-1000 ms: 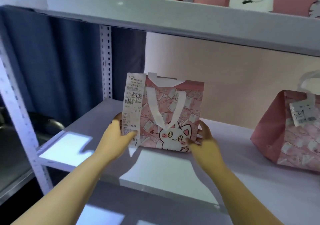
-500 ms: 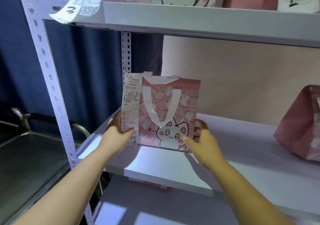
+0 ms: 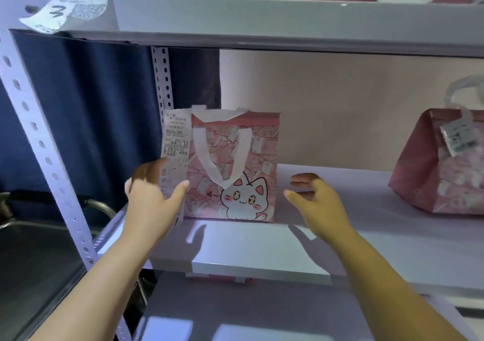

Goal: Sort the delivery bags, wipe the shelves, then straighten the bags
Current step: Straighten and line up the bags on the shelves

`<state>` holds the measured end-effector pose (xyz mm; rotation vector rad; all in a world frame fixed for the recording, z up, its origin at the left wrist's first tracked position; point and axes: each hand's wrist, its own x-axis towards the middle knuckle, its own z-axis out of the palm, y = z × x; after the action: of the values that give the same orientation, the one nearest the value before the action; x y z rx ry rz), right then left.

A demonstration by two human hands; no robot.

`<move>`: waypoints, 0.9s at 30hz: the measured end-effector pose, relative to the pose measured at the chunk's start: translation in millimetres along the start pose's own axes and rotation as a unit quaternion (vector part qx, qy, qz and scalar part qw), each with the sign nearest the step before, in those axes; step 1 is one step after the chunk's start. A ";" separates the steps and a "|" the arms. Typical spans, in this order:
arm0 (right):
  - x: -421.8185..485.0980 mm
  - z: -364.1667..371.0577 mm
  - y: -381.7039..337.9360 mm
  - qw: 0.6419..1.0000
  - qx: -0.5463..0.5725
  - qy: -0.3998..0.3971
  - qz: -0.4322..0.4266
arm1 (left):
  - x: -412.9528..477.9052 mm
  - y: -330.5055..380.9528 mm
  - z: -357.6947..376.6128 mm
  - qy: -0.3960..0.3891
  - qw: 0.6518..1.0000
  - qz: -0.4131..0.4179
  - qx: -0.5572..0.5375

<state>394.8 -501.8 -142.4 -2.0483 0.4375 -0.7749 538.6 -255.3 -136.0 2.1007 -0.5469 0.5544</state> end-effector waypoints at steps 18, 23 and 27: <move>-20.5 -245.6 111.8 0.993 -0.075 0.079 0.050 | -95.9 242.8 219.9 -0.228 0.944 0.095 -0.217; -14.6 -327.2 152.5 0.978 -0.137 0.138 0.073 | -114.8 308.7 283.8 -0.255 0.934 0.101 -0.230; 1.5 -376.7 177.2 0.961 -0.188 0.189 0.070 | -117.5 343.5 321.7 -0.237 0.944 0.040 -0.228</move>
<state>141.2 -831.7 -131.0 -2.1810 1.0013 -1.0629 309.4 -682.5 -151.5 1.7605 -0.9377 -0.0541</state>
